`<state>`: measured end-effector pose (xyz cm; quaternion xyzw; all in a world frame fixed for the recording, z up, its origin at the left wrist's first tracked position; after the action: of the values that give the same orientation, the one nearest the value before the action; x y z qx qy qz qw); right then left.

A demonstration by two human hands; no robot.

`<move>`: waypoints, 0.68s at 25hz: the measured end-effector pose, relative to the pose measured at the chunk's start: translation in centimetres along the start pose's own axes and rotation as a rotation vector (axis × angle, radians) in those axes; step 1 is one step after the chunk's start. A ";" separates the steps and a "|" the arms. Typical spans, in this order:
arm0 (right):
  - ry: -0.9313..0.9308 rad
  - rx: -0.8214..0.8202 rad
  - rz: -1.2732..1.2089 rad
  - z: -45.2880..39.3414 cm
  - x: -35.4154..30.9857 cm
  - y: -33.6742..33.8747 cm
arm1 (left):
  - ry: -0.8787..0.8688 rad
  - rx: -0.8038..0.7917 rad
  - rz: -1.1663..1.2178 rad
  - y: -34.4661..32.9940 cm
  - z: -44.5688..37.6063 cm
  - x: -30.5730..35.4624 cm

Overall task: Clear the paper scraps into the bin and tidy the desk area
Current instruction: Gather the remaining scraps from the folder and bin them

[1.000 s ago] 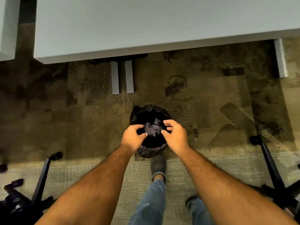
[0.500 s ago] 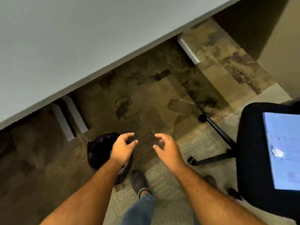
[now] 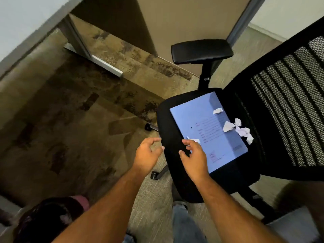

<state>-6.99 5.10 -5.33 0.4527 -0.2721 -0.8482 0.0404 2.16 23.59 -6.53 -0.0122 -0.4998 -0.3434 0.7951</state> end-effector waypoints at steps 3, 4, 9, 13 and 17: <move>-0.027 0.094 0.021 -3.4 3.4 6.7 | -0.048 -0.067 -0.134 -6.9 -3.1 4.0; -0.034 0.123 0.044 -4.5 4.3 8.5 | -0.087 -0.090 -0.204 -8.7 -4.0 5.0; -0.214 0.280 0.252 -10.3 10.6 17.2 | -0.229 -0.310 -0.775 -17.9 -7.8 5.8; -0.412 0.282 0.349 -13.1 13.6 17.4 | -0.242 -0.379 -0.885 -20.7 -8.9 3.4; -0.435 0.288 0.307 -14.6 14.7 14.4 | -0.291 -0.289 -0.745 -19.6 -9.5 3.8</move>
<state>-6.61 -17.98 -15.59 0.2149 -0.4569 -0.8621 0.0441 -0.29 3.16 -14.58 0.0098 -0.5236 -0.6685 0.5280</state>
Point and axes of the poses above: each hand's wrist, its own z-axis away from the middle knuckle, its own y-axis out of the back of the hand, x = y × z, the point moved 6 cm from there along -z, towards the middle knuckle, and after that the axes turned 7 degrees about -x, right-handed, at the moved point
